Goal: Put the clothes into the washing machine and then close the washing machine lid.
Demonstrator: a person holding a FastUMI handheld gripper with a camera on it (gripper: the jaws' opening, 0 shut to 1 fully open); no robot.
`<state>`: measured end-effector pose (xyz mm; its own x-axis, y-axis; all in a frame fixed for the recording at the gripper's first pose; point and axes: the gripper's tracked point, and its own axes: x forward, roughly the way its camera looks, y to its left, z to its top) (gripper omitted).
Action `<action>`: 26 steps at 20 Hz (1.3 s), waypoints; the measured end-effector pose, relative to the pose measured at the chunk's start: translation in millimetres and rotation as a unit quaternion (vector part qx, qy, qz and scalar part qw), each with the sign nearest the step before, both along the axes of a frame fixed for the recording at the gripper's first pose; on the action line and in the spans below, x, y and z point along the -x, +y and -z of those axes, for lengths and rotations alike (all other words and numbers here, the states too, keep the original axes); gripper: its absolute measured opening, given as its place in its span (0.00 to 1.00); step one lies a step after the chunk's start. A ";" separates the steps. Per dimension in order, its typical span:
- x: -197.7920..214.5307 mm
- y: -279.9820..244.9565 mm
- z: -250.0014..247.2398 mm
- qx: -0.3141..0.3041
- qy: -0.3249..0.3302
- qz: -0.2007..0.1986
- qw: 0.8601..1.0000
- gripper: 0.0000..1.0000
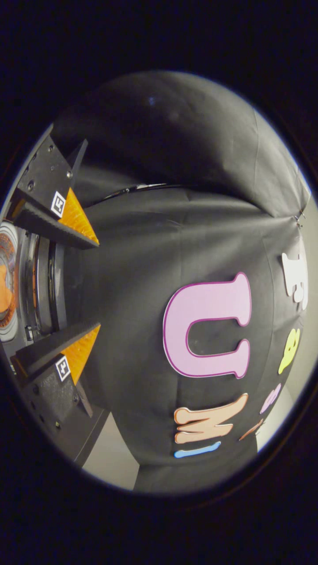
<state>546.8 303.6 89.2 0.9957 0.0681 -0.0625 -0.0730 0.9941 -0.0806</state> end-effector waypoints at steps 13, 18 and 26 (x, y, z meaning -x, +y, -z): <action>21.1 -5.6 4.6 0.000 -0.010 0.003 1.000 0.98; 23.1 -5.7 5.8 -0.002 -0.014 0.006 1.000 0.98; 22.7 -4.8 3.6 -0.005 -0.036 0.005 0.999 0.98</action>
